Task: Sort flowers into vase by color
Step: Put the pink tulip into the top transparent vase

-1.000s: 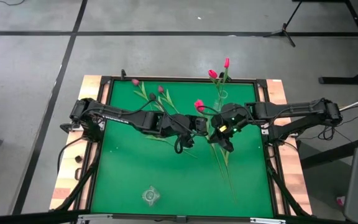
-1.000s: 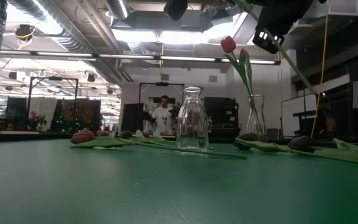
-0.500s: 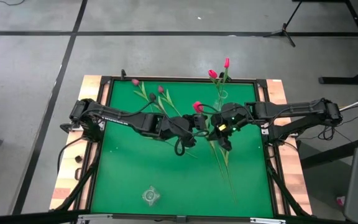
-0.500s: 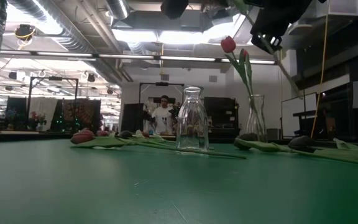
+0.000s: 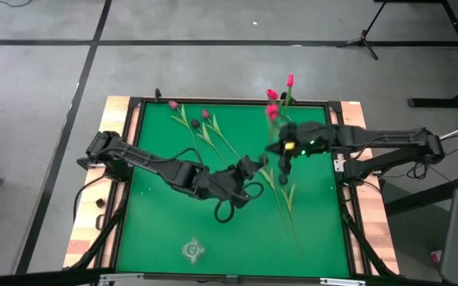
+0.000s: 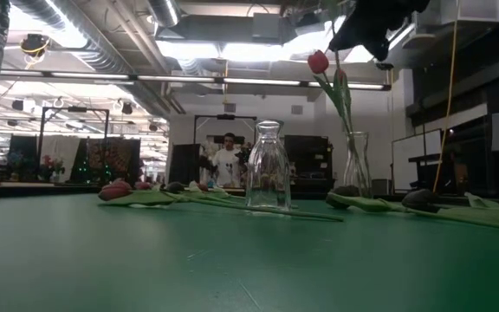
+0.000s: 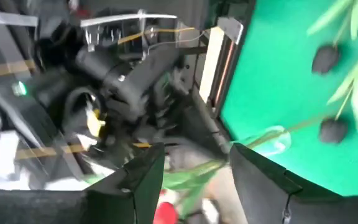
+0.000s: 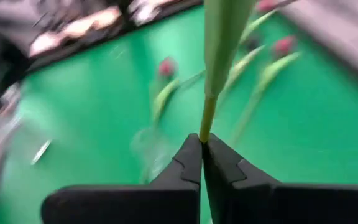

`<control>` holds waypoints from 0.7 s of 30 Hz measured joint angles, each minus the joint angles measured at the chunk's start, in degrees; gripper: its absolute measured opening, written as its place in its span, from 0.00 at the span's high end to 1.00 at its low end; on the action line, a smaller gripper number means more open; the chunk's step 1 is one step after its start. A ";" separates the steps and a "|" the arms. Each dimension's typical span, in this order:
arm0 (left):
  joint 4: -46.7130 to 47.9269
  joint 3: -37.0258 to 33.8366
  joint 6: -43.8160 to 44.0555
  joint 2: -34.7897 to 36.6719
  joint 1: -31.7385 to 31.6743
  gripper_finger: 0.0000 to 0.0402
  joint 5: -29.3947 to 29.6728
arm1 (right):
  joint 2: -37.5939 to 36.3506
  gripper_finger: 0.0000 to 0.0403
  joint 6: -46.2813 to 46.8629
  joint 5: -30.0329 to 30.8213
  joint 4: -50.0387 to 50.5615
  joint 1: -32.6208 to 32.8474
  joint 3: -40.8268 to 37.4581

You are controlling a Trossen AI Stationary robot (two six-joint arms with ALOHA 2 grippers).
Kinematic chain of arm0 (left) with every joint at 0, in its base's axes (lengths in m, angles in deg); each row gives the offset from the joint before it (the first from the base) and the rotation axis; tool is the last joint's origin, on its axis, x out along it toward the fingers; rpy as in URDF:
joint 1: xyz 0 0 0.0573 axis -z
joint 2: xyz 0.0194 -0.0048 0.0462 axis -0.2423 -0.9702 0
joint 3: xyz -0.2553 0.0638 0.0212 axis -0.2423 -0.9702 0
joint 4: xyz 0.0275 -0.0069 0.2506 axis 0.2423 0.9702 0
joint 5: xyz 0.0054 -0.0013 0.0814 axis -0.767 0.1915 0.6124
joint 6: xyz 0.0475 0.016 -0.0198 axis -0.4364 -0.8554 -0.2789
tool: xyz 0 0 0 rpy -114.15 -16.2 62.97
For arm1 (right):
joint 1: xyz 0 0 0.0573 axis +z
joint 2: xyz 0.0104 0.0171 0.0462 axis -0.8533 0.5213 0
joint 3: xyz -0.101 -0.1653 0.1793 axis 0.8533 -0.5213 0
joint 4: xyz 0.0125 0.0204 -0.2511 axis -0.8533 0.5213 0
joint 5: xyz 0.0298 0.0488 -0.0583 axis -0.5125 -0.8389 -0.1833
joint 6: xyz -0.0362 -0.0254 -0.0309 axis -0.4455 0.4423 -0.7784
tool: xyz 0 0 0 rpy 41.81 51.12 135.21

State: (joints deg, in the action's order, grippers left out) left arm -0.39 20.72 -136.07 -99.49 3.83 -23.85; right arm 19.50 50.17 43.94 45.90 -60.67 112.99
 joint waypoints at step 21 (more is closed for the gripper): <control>21.51 -1.47 55.48 23.95 -10.99 0.67 -44.59 | -14.02 1.00 -8.75 23.36 4.04 -14.13 0.00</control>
State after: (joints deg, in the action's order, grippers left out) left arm 21.12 19.25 -80.59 -75.54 -7.17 -68.44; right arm 5.49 41.42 67.30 49.94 -74.80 112.99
